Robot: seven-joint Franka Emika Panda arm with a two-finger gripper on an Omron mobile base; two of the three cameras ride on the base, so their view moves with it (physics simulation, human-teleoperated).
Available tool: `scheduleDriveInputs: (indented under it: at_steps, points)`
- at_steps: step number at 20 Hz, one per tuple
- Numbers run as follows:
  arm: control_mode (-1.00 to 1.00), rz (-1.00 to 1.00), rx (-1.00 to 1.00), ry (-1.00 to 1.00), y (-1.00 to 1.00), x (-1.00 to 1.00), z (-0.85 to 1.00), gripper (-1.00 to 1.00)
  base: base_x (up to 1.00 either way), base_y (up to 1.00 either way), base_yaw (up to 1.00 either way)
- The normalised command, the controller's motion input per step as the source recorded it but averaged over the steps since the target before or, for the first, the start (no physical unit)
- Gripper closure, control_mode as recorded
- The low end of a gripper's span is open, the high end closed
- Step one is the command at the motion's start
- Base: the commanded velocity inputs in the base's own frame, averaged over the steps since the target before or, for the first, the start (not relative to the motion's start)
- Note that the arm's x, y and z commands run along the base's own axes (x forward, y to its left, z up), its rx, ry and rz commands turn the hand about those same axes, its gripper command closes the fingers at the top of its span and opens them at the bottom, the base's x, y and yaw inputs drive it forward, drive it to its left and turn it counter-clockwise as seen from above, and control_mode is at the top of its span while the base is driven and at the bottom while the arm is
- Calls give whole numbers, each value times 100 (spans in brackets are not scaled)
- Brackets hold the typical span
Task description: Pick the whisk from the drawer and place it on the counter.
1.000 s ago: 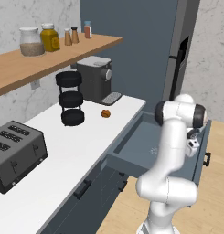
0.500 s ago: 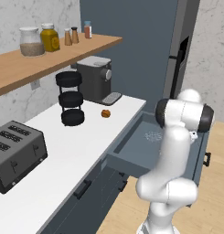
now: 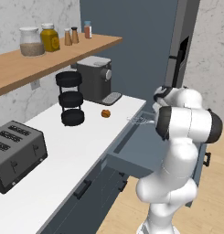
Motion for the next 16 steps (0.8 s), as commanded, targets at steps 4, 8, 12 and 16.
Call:
scheduleDriveInputs:
  at_steps: [4,8,12,16]
  points:
    - [-100,6,-5,10,100,17,26,100,0,0,0]
    - [-100,12,-11,13,100,11,0,100,0,0,0]
    - [-100,11,-19,15,100,21,0,100,0,0,0]
    - [-100,8,-18,4,100,25,-14,100,0,0,0]
